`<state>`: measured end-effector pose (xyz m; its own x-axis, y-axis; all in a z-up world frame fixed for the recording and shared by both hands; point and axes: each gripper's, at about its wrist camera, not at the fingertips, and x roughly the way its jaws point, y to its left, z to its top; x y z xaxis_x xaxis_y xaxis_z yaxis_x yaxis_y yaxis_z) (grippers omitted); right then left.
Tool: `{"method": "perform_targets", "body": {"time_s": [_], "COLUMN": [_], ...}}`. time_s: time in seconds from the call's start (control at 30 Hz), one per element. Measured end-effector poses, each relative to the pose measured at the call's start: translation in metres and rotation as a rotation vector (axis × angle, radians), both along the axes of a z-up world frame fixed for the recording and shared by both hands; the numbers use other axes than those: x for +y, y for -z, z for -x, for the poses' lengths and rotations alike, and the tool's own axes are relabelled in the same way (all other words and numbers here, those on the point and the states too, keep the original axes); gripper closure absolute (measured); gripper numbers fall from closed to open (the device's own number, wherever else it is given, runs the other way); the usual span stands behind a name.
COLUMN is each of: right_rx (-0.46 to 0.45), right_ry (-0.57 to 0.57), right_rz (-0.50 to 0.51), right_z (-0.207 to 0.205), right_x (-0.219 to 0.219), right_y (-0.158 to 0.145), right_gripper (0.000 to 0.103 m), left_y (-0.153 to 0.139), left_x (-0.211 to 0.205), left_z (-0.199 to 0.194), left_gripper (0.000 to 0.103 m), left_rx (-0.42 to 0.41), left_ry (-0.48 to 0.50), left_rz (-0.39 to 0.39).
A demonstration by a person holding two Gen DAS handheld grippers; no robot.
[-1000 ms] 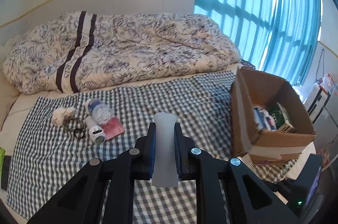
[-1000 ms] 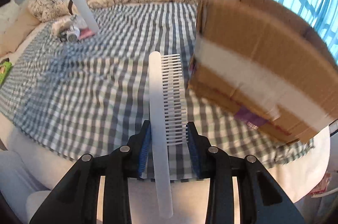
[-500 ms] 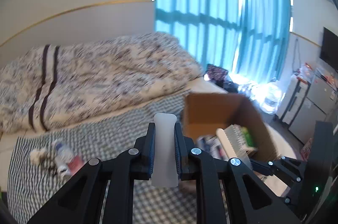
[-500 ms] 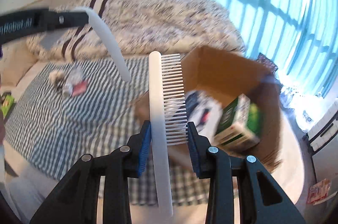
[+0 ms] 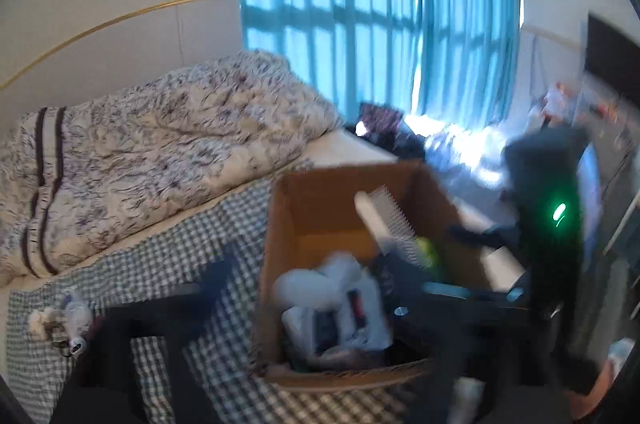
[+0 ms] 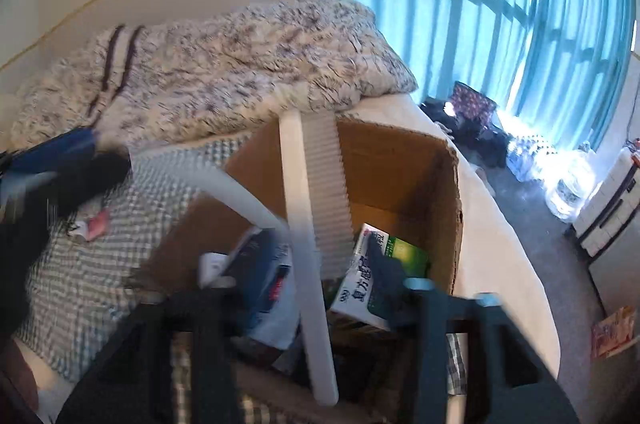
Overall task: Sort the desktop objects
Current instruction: 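Lower the comb into the box and open the right gripper while the left gripper releases the strip, then move both grippers back over the remaining items on the cloth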
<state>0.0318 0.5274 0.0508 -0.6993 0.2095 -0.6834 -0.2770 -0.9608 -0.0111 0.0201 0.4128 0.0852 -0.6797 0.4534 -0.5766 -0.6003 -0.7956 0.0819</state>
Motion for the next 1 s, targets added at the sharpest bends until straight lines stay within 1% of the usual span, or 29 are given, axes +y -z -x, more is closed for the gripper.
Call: {"method": "perform_targets", "body": {"time_s": [0.03, 0.07, 0.1, 0.17, 0.33, 0.4, 0.47, 0.53, 0.6, 0.67, 0.83, 0.93, 1.0], "right_rx": [0.012, 0.020, 0.021, 0.024, 0.038, 0.045, 0.052, 0.059, 0.069, 0.076, 0.090, 0.088, 0.084], "right_ry": [0.012, 0.021, 0.023, 0.026, 0.024, 0.009, -0.007, -0.024, -0.044, -0.061, -0.112, -0.148, -0.174], "right_rz": [0.000, 0.002, 0.010, 0.030, 0.057, 0.055, 0.050, 0.046, 0.051, 0.055, 0.056, 0.025, 0.014], "right_z": [-0.002, -0.004, -0.006, -0.008, -0.021, -0.029, -0.036, -0.042, -0.050, -0.056, -0.071, -0.075, -0.073], "right_x": [0.001, 0.003, 0.004, 0.008, 0.006, -0.007, -0.020, -0.037, -0.058, -0.081, -0.141, -0.185, -0.213], "right_y": [0.001, 0.003, 0.005, 0.006, -0.001, -0.008, -0.014, -0.021, -0.030, -0.039, -0.055, -0.059, -0.058], "right_gripper": [0.027, 0.027, 0.027, 0.027, 0.027, 0.027, 0.027, 0.027, 0.027, 0.027, 0.027, 0.027, 0.027], "left_y": [0.002, 0.003, 0.004, 0.005, 0.003, -0.001, -0.005, -0.009, -0.014, -0.019, -0.029, -0.028, -0.021], "left_x": [-0.005, -0.009, -0.011, -0.019, -0.055, -0.073, -0.095, -0.115, -0.139, -0.164, -0.238, -0.287, -0.318], "left_z": [-0.001, -0.001, -0.001, 0.001, 0.006, 0.004, -0.004, -0.011, -0.018, -0.024, -0.034, -0.036, -0.036], "left_gripper": [0.008, 0.007, 0.005, 0.005, 0.005, 0.005, 0.005, 0.005, 0.005, 0.005, 0.001, 0.000, 0.000], "left_rx": [0.028, 0.039, 0.033, 0.020, 0.004, 0.013, 0.046, 0.065, 0.066, 0.062, 0.045, 0.037, 0.020], "left_ry": [-0.015, -0.013, -0.010, -0.022, -0.088, -0.126, -0.166, -0.198, -0.224, -0.259, -0.347, -0.413, -0.448], "left_rz": [-0.008, -0.015, -0.016, -0.018, -0.020, 0.003, 0.038, 0.064, 0.071, 0.067, 0.054, 0.034, 0.014]}}
